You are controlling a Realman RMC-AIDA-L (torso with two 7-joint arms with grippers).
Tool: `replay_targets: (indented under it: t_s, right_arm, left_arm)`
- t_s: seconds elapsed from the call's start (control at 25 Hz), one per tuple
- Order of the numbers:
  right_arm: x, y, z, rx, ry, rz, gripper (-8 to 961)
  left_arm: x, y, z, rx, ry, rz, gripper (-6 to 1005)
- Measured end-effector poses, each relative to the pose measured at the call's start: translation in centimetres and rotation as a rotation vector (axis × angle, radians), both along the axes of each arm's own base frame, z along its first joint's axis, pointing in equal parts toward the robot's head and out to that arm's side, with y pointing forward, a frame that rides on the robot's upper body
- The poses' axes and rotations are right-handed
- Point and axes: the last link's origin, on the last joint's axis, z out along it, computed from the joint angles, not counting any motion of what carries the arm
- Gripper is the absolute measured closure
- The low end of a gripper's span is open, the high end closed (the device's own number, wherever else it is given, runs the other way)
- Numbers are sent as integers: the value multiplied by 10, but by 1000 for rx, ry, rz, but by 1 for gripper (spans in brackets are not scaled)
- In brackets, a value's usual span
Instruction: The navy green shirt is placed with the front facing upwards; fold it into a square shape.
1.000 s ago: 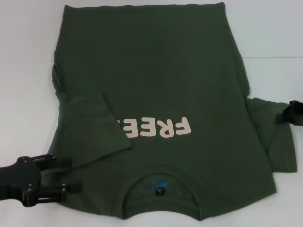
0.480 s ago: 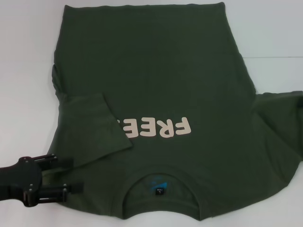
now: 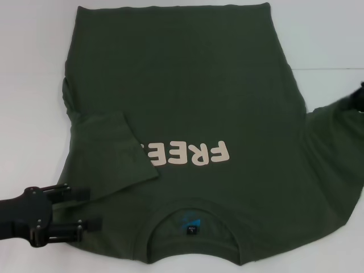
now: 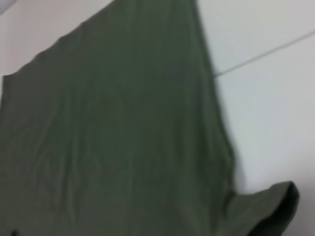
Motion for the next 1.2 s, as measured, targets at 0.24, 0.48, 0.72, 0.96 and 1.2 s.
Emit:
replay_targets:
  t_s: [0.24,0.48,0.72,0.96,1.2]
  right_arm:
    - [-30,14,-11,-40,12,64,940]
    - [-50,17,-32,-117,-17,89,941]
    - [-54,15,-45,-158,-30,92,940]
    - [-58,14,-53,-170,-21,102,941]
    - [-63,20,-54,-146,-28,110,940]
  left_arm:
    - [0,1,0,0,-1,-1,152]
    - [1,1,0,0,0,-2,152]
    - [1,1,0,0,0,-2,152]
    - [1,1,-2,-4,-5,-2,152]
    - [2,3,-2,-5,-7,-4,151]
